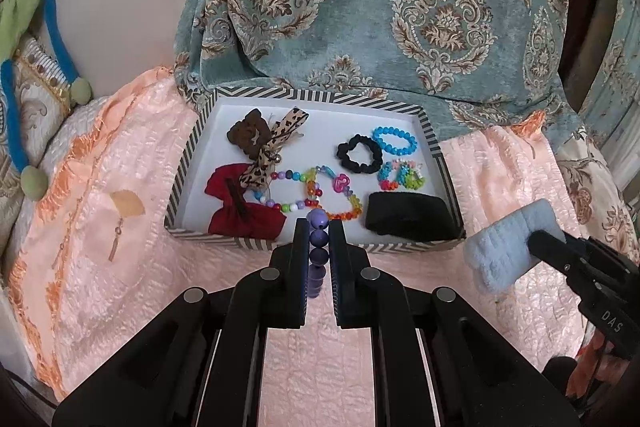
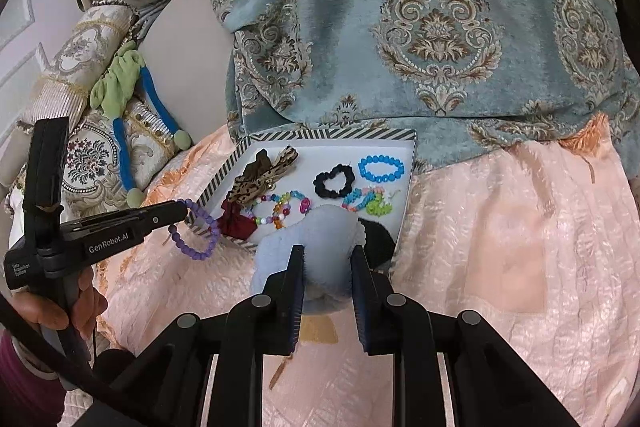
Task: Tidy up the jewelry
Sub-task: 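Carry the purple bracelet and fuzzy scrunchie into the tray and open both tools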
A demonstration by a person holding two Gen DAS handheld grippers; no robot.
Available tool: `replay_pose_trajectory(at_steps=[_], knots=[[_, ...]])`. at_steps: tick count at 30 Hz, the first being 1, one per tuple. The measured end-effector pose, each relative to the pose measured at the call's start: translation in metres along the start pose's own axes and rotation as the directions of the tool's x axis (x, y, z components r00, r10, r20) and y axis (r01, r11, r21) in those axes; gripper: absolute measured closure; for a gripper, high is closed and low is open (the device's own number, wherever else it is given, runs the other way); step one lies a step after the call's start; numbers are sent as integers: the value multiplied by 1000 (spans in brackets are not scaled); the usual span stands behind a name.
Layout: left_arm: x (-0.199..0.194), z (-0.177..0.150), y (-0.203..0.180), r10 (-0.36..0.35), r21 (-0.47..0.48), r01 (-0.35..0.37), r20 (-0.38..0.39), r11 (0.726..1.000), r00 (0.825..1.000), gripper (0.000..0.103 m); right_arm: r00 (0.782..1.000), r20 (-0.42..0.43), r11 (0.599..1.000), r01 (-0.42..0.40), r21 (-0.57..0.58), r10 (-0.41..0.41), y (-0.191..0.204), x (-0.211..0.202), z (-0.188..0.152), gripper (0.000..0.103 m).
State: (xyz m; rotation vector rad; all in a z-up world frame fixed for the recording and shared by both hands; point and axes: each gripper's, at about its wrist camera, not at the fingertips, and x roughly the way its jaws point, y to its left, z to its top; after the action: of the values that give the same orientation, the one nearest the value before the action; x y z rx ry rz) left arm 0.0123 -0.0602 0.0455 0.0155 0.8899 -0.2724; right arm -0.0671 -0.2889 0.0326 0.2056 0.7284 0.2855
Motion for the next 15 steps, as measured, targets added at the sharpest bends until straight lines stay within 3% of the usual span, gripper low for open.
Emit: replay_pose_trajectory(at_steps=[15], knots=[[41, 50, -4, 9, -1, -9, -10, 1000, 1000, 95, 1000, 6, 1000, 19, 13, -20, -21, 40, 42, 83]])
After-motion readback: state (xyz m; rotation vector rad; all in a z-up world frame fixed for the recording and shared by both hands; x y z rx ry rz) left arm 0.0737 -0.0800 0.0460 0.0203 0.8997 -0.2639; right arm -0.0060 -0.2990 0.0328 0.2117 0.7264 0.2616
